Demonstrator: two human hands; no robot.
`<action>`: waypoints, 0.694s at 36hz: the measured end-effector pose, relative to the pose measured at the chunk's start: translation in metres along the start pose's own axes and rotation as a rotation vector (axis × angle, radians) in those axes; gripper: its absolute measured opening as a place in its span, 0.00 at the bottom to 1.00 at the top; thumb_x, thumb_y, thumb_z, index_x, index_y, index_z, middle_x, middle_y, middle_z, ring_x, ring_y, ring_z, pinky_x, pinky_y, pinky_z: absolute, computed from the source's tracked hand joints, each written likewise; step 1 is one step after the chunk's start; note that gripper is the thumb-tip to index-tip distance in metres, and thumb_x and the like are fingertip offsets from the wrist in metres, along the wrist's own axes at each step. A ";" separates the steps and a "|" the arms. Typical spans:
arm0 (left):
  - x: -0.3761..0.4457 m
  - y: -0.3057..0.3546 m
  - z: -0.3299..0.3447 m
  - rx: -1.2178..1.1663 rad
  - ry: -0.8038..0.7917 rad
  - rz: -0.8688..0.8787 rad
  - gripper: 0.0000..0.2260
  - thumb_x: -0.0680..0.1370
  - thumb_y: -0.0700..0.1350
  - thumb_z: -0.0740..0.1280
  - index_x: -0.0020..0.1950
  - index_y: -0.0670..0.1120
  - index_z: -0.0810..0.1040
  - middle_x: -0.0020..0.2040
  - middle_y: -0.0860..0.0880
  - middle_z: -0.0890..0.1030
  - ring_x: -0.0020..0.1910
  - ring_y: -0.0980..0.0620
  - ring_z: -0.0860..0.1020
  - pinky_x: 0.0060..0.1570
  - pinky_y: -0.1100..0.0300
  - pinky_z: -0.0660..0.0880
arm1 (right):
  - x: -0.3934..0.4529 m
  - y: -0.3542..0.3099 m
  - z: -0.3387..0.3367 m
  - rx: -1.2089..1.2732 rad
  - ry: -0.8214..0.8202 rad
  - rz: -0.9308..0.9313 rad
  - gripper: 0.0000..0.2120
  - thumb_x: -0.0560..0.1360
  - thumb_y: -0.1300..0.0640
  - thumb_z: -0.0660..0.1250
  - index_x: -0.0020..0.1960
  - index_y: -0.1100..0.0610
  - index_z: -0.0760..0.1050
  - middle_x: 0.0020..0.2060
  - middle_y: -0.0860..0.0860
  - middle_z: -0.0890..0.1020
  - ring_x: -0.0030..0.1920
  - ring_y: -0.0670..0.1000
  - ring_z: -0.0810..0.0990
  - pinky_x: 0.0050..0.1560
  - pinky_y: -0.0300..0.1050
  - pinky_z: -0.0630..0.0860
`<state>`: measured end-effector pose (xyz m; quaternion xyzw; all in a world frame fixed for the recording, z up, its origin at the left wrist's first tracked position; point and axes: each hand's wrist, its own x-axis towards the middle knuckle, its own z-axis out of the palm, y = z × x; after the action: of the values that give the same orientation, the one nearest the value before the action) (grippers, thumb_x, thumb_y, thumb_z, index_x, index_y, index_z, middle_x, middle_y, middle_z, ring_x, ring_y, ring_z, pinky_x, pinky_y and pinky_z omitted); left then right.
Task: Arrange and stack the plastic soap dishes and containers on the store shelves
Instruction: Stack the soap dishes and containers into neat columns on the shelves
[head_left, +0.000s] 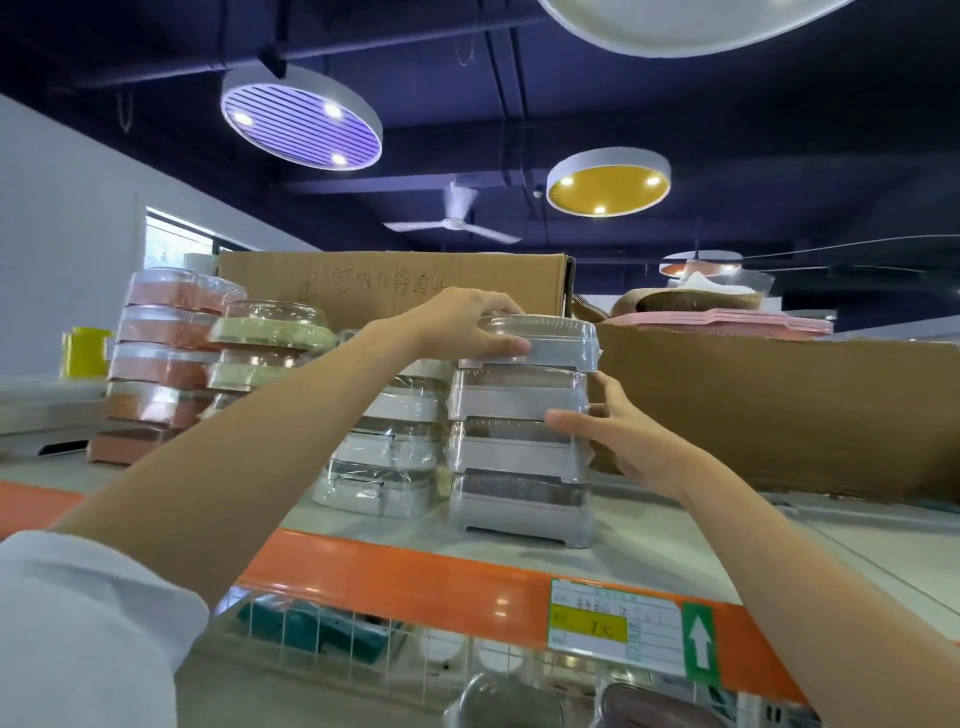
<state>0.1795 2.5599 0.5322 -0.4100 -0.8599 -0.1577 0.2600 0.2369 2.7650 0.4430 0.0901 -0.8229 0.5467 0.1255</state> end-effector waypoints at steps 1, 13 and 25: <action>0.000 0.000 0.000 -0.003 0.000 0.001 0.21 0.75 0.60 0.66 0.65 0.53 0.73 0.58 0.54 0.76 0.57 0.55 0.72 0.57 0.60 0.66 | 0.000 0.001 0.000 0.004 0.006 0.000 0.55 0.59 0.44 0.74 0.76 0.45 0.44 0.68 0.53 0.67 0.66 0.56 0.69 0.69 0.54 0.65; -0.005 -0.007 -0.009 -0.085 -0.056 0.012 0.18 0.76 0.57 0.65 0.66 0.56 0.73 0.57 0.56 0.74 0.57 0.56 0.72 0.55 0.61 0.65 | -0.001 0.006 -0.001 0.065 -0.001 0.001 0.52 0.57 0.45 0.76 0.75 0.49 0.54 0.61 0.53 0.75 0.60 0.56 0.76 0.66 0.58 0.70; -0.010 -0.017 -0.016 -0.201 -0.107 0.006 0.14 0.78 0.53 0.64 0.63 0.56 0.74 0.59 0.54 0.77 0.59 0.54 0.76 0.56 0.60 0.69 | 0.000 0.004 -0.001 0.135 0.001 -0.095 0.48 0.61 0.53 0.75 0.72 0.38 0.51 0.59 0.56 0.77 0.58 0.57 0.78 0.65 0.58 0.70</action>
<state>0.1766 2.5356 0.5388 -0.4446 -0.8510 -0.2205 0.1719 0.2356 2.7670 0.4402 0.1372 -0.7789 0.5945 0.1452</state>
